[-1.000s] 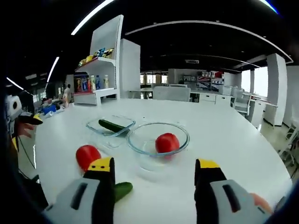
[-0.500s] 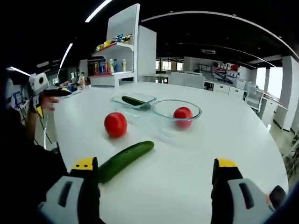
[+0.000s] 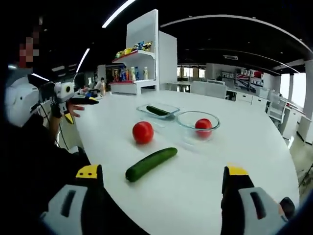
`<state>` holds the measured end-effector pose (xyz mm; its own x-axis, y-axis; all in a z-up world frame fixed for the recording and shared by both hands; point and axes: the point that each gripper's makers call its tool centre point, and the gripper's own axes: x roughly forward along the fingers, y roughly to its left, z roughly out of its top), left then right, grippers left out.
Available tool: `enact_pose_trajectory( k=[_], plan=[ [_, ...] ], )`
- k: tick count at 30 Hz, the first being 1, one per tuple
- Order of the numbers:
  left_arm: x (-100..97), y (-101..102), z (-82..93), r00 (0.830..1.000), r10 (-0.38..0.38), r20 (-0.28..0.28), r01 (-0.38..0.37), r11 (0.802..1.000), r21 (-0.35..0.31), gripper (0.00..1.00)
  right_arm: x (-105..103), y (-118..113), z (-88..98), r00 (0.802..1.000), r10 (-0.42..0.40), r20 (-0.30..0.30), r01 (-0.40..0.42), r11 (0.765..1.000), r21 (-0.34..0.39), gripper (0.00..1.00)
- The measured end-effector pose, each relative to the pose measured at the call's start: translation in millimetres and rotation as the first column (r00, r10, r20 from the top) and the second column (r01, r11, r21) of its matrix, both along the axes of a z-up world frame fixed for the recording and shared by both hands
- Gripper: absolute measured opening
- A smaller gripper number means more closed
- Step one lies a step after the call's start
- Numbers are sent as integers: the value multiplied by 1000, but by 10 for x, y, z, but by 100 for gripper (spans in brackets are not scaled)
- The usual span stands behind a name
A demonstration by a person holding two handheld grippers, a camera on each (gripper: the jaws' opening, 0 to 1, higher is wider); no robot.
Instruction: Sort the scattered tomatoes and cucumbers on the table and place them into their respective storage containers
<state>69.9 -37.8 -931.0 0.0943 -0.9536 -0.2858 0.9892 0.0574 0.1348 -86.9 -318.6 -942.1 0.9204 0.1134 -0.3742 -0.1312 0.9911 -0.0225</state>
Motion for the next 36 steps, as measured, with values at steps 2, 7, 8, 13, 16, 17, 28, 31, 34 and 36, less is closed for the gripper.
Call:
enact_pose_trajectory(
  k=[2,7,8,13,16,17,28,31,34,36],
  plan=[
    [-5,-5,14,1000,0,6,0,1000,3,94,-1,77,43,1000,23,10,-23,1000,3,97],
    [-3,-19,44,1000,0,16,0,1000,0,94,19,238,59,997,76,17,-76,997,9,97],
    [0,-17,47,1000,1,17,-1,1000,-1,94,21,254,48,997,81,12,-81,997,4,97],
    [-8,-14,46,1000,-3,9,3,1000,-7,95,67,303,-6,995,97,-6,-97,995,-9,97],
    [4,-10,23,1000,3,15,-2,1000,-6,95,74,346,-25,993,117,-15,-117,993,-14,97],
    [8,-10,13,1000,5,18,-5,1000,-6,95,76,364,-33,992,125,-19,-126,992,-17,97],
    [-81,-25,30,1000,6,26,-6,1000,1,95,154,496,-22,986,168,-1,-168,986,-15,96],
    [-96,-16,42,999,9,32,-9,1000,1,95,176,547,-12,983,186,3,-186,982,-16,96],
    [-117,-11,62,999,12,37,-12,1000,-1,95,185,591,-1,979,203,7,-203,979,-21,96],
    [-129,-5,67,999,12,42,-12,1000,0,95,172,599,0,978,208,9,-207,978,-24,96]
  ],
)
